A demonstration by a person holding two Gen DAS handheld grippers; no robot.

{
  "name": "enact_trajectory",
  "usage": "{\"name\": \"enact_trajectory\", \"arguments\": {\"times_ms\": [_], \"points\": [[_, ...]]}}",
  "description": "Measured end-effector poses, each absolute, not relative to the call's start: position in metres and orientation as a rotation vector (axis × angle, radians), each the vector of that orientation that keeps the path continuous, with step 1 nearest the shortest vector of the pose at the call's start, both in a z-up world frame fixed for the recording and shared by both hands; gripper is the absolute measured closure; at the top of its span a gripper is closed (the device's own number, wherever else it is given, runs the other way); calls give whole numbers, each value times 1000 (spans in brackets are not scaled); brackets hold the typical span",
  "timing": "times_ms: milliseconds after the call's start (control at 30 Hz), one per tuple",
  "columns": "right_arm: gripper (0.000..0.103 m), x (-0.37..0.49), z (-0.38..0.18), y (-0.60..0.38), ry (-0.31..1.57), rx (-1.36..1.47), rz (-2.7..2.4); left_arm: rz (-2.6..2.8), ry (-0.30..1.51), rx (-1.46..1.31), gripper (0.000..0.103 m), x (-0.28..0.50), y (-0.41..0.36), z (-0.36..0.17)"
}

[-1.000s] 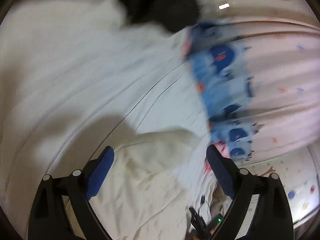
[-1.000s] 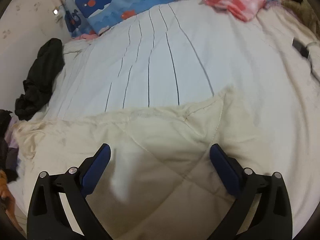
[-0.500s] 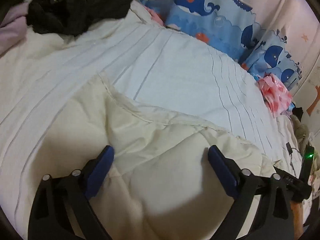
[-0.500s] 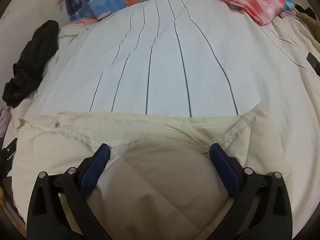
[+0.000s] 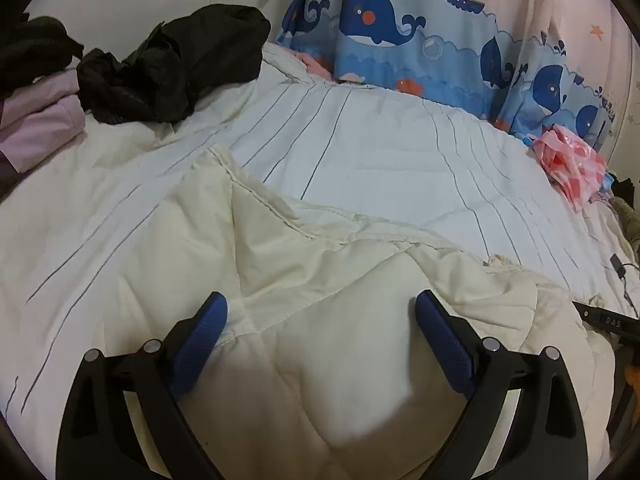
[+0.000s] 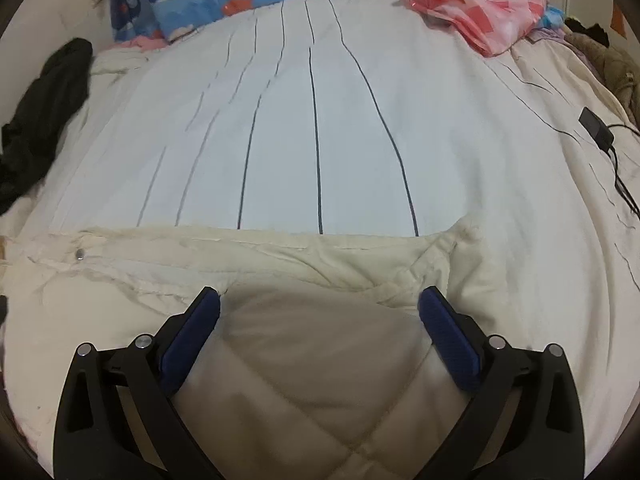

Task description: Fold large clothes

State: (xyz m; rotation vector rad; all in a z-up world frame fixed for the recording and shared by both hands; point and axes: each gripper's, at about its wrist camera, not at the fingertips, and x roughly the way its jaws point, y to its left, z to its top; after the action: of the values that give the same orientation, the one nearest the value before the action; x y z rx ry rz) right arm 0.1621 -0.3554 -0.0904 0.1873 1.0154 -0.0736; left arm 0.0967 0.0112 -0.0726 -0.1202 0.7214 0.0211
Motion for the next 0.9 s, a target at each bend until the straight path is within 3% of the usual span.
{"name": "enact_trajectory", "arguments": {"times_ms": [167, 333, 433, 900], "points": [[7, 159, -79, -356, 1039, 180, -70, 24, 726, -122, 12, 97, 12, -74], [7, 111, -43, -353, 802, 139, -124, 27, 725, -116, 12, 97, 12, -75], [7, 114, -76, -365, 900, 208, -123, 24, 718, -106, 11, 96, 10, -75], [7, 111, -81, -363, 897, 216, -120, 23, 720, -111, 11, 96, 10, -76]]}}
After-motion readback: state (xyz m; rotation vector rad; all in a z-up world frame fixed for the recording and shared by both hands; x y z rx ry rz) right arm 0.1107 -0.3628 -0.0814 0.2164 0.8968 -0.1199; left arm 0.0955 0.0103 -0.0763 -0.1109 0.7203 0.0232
